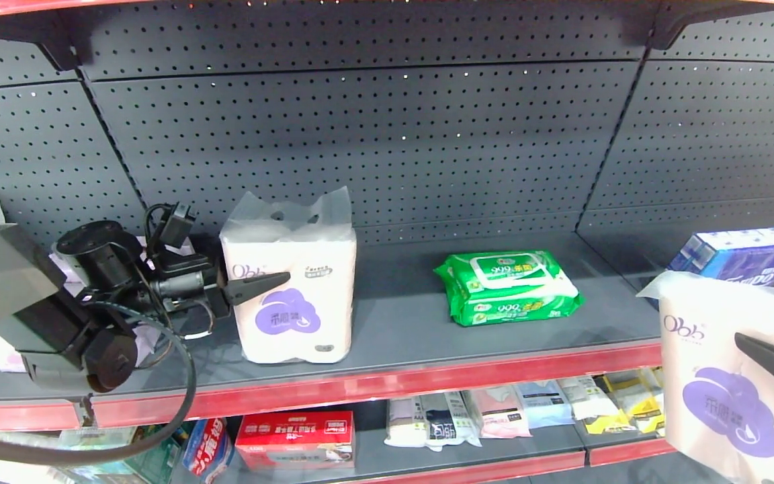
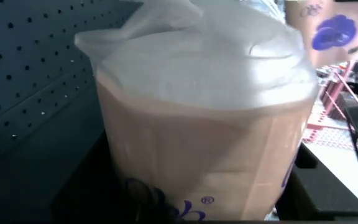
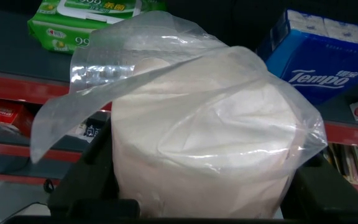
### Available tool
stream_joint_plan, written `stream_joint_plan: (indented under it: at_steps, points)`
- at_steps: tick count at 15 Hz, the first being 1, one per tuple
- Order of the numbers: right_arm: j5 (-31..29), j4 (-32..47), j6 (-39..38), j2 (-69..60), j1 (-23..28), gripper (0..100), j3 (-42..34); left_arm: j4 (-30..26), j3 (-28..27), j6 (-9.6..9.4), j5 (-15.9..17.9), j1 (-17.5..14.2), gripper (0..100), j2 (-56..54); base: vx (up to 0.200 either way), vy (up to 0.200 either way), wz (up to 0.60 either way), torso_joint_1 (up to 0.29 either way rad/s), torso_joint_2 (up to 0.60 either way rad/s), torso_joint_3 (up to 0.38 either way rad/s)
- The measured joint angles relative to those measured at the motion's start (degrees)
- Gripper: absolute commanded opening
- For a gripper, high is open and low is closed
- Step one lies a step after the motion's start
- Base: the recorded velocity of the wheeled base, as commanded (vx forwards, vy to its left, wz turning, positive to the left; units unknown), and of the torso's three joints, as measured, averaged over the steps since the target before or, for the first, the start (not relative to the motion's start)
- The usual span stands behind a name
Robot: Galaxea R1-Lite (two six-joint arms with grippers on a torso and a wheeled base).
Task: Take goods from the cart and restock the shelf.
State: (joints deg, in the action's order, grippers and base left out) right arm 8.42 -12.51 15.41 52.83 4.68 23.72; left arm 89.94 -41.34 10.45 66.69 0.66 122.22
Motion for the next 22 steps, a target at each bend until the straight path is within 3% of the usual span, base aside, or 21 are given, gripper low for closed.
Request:
stream_joint_plan:
  at_steps: [4,8,11,17,20,22]
  points:
    - [0.0,0.0,0.0,0.0,0.0,0,-0.1,0.1,0.2,-0.29,-1.8,0.9,0,0.8,0.0,0.0,0.0,0.0,0.0,0.0]
    - [0.1,-0.1,-0.2,0.0,0.1,0,0.0,0.0,1.4,-0.74,-1.9,1.7,0,0.2,0.0,0.0,0.0,0.0,0.0,0.0]
    - [0.1,-0.1,-0.3,0.0,0.2,0,0.1,0.0,3.5,-2.13,-1.9,1.7,0,-0.5,0.0,0.0,0.0,0.0,0.0,0.0]
    - [0.1,-0.1,-0.3,0.2,0.2,0,-0.1,-0.1,4.2,-2.55,-1.6,1.7,0,-1.0,0.0,0.0,0.0,0.0,0.0,0.0]
    - [0.1,-0.1,-0.3,0.3,0.2,0,0.0,-0.1,3.4,-5.74,-1.3,1.5,0,-0.7,0.0,0.0,0.0,0.0,0.0,0.0]
    - [0.0,-0.1,-0.3,0.4,0.2,0,0.0,0.0,3.6,-6.79,-1.3,1.5,0,-0.5,0.0,0.0,0.0,0.0,0.0,0.0]
